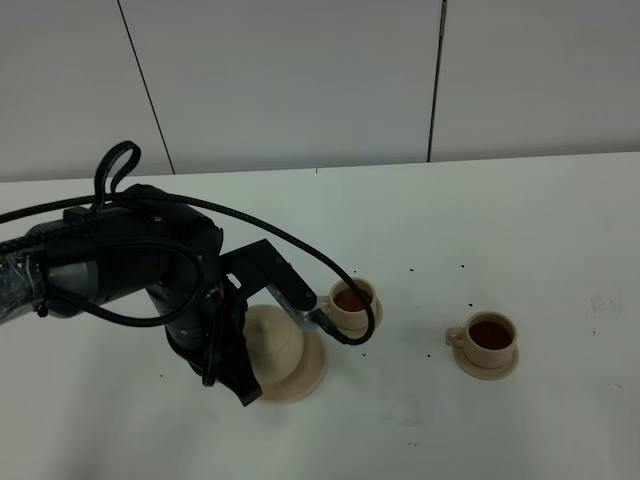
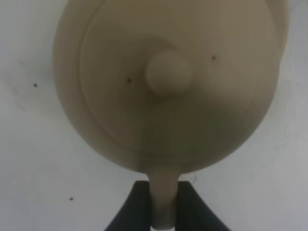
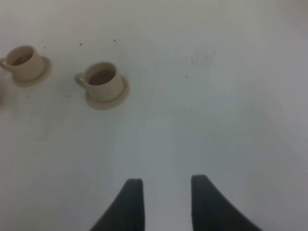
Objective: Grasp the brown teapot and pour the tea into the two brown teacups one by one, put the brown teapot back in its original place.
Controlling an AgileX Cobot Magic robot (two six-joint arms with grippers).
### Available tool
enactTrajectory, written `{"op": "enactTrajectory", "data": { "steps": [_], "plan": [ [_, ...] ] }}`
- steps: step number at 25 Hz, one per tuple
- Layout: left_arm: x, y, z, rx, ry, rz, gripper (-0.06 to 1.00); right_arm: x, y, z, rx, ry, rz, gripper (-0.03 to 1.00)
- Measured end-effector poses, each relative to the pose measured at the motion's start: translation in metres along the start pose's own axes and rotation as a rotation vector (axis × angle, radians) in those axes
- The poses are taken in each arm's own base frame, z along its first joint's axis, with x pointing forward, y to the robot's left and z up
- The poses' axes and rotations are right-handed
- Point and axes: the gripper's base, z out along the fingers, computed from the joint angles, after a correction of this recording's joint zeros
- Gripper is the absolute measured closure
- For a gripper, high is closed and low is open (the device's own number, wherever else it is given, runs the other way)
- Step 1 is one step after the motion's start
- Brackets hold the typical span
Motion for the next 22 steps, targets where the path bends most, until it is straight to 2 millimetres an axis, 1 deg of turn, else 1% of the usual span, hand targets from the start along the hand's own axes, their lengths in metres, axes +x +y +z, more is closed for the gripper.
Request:
{"op": "enactTrajectory", "data": {
  "steps": [13, 22],
  "plan": [
    [-0.002, -0.004, 0.014, 0.029, -0.007, -0.012, 0.78, 0.0, 0.0, 0.0, 0.0, 0.0, 0.0, 0.73],
    [-0.003, -0.004, 0.015, 0.028, -0.013, -0.014, 0.78, 0.0, 0.0, 0.0, 0.0, 0.0, 0.0, 0.73]
  ]
}}
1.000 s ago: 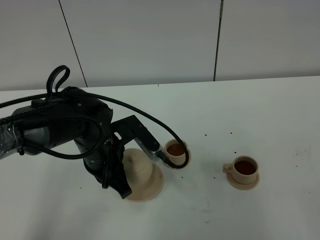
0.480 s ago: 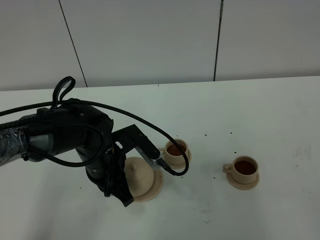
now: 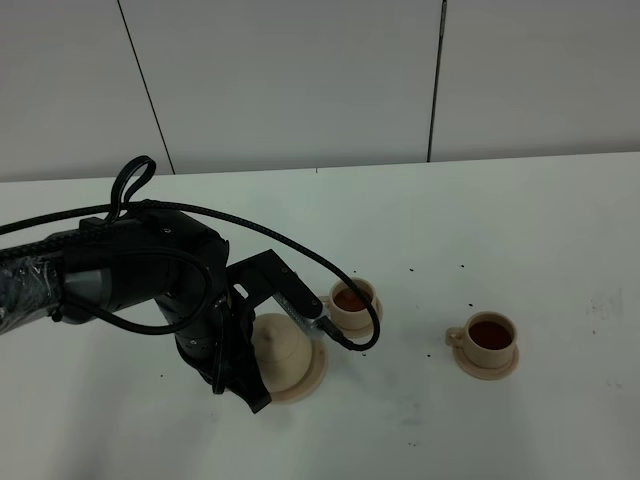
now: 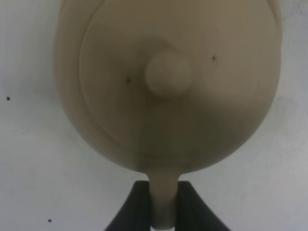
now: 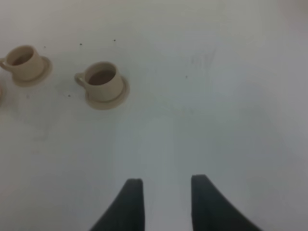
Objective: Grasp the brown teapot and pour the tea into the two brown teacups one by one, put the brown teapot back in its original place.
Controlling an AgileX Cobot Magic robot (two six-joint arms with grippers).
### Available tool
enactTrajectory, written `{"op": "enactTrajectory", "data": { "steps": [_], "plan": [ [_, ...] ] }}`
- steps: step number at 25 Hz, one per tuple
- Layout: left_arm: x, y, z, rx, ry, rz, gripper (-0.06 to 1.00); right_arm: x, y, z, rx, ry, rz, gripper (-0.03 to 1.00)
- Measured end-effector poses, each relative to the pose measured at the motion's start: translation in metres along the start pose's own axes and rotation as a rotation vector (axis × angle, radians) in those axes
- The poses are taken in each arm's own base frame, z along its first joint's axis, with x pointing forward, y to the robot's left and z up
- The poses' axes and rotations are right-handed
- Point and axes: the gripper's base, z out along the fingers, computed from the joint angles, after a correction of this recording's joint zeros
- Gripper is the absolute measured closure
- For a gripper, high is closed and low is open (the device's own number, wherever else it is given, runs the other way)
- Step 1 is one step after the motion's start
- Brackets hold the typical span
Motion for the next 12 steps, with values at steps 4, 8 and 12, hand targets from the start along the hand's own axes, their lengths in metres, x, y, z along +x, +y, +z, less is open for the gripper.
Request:
{"op": "enactTrajectory", "data": {
  "steps": [4, 8, 12],
  "plan": [
    [0.0, -0.0001, 0.0, 0.001, 0.0, -0.001, 0.78, 0.0, 0.0, 0.0, 0.0, 0.0, 0.0, 0.73],
    [0.0, -0.0002, 0.0, 0.002, 0.0, -0.007, 0.78, 0.0, 0.0, 0.0, 0.0, 0.0, 0.0, 0.73],
    [0.0003, -0.0002, 0.0, 0.003, 0.004, -0.016, 0.77, 0.0, 0.0, 0.0, 0.0, 0.0, 0.0, 0.73]
  ]
}}
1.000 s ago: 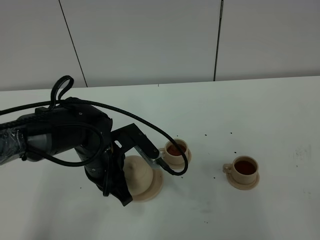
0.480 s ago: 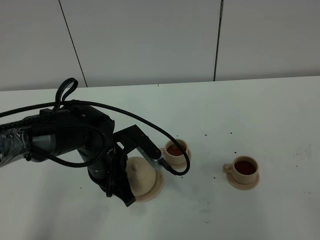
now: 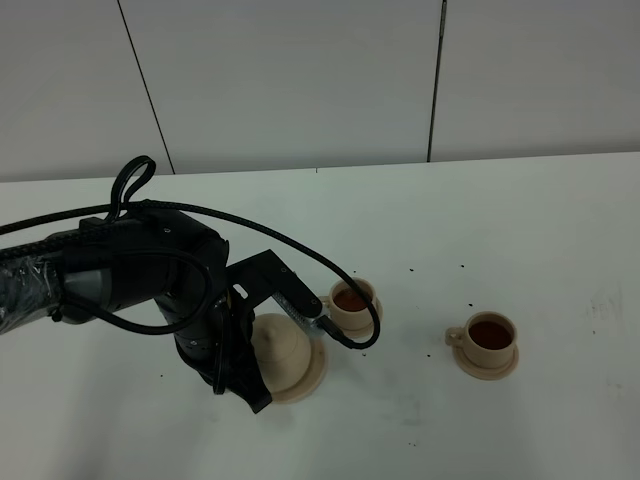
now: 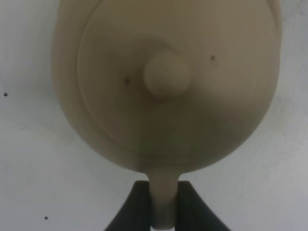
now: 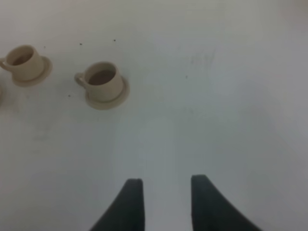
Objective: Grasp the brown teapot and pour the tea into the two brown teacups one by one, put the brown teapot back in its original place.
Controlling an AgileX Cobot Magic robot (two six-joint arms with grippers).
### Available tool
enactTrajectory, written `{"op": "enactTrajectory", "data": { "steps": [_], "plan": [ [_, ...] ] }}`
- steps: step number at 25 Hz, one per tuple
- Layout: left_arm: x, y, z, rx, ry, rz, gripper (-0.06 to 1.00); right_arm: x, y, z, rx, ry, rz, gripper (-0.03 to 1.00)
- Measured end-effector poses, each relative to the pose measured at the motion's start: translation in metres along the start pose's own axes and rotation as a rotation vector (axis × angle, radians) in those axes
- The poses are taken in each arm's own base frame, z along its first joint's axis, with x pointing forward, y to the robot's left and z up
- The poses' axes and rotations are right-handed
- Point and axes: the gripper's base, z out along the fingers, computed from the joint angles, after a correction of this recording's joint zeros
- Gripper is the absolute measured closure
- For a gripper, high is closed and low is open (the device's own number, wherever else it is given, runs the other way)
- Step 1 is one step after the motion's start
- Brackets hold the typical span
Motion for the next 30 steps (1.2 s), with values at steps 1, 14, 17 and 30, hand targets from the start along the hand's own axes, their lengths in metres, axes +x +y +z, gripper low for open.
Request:
{"op": "enactTrajectory", "data": {
  "steps": [1, 14, 17, 30],
  "plan": [
    [0.0, 0.0, 0.0, 0.0, 0.0, 0.0, 0.77, 0.0, 0.0, 0.0, 0.0, 0.0, 0.0, 0.73],
    [0.0, 0.0, 0.0, 0.0, 0.0, -0.004, 0.48, 0.0, 0.0, 0.0, 0.0, 0.0, 0.0, 0.73],
    [0.0, 0.0, -0.001, -0.001, -0.002, -0.005, 0.48, 0.0, 0.0, 0.0, 0.0, 0.0, 0.0, 0.73],
    [0.021, 0.002, -0.08, -0.048, -0.127, -0.049, 0.47, 0.0, 0.0, 0.0, 0.0, 0.0, 0.0, 0.73]
  ]
}}
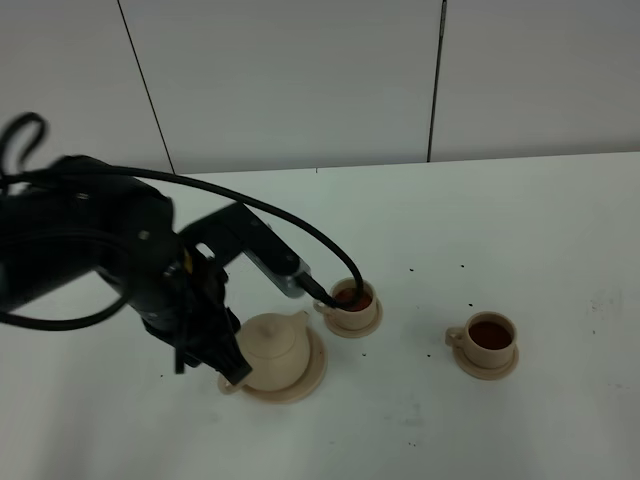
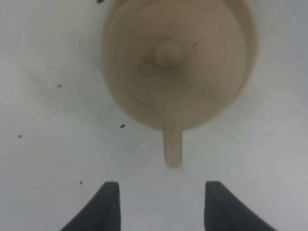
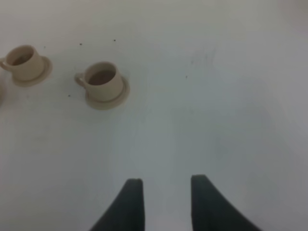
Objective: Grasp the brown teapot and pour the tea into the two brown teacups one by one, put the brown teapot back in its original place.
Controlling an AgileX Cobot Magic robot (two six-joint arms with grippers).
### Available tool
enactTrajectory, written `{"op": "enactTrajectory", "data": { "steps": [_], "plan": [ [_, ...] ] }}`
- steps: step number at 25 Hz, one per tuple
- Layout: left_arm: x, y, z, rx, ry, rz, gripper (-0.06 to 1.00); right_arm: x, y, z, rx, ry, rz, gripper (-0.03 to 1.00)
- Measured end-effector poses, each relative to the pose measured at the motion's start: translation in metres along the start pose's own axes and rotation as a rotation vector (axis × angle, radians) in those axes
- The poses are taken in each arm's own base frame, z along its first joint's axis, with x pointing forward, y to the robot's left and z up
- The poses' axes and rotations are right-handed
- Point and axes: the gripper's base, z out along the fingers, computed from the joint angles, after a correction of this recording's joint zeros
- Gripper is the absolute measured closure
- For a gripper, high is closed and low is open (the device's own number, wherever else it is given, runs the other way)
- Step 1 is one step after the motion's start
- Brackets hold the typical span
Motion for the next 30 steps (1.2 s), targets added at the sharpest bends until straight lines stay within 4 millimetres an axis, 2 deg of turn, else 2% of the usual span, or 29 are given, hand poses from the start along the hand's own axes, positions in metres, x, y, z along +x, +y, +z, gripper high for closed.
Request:
{"op": "enactTrajectory", "data": {
  "steps": [6, 9, 11, 16, 23, 27, 30],
  "plan": [
    [0.025, 0.002, -0.074, -0.068, -0.146, -0.087, 0.47, 0.0, 0.0, 0.0, 0.0, 0.0, 0.0, 0.73],
    [0.051, 0.002, -0.109, -0.157, -0.24, -0.153, 0.47, 0.0, 0.0, 0.0, 0.0, 0.0, 0.0, 0.73],
    [0.074, -0.001, -0.12, -0.216, -0.28, -0.199, 0.47, 0.0, 0.0, 0.0, 0.0, 0.0, 0.0, 0.73],
    [0.146, -0.012, -0.129, -0.31, -0.293, -0.4, 0.48, 0.0, 0.0, 0.0, 0.0, 0.0, 0.0, 0.73],
    [0.245, -0.048, -0.141, -0.371, -0.282, -0.621, 0.49, 0.0, 0.0, 0.0, 0.0, 0.0, 0.0, 0.73],
    [0.278, -0.061, -0.139, -0.417, -0.379, -0.703, 0.49, 0.0, 0.0, 0.0, 0.0, 0.0, 0.0, 0.73],
    [0.291, -0.068, -0.13, -0.435, -0.405, -0.755, 0.49, 0.0, 0.0, 0.0, 0.0, 0.0, 0.0, 0.73]
  ]
}}
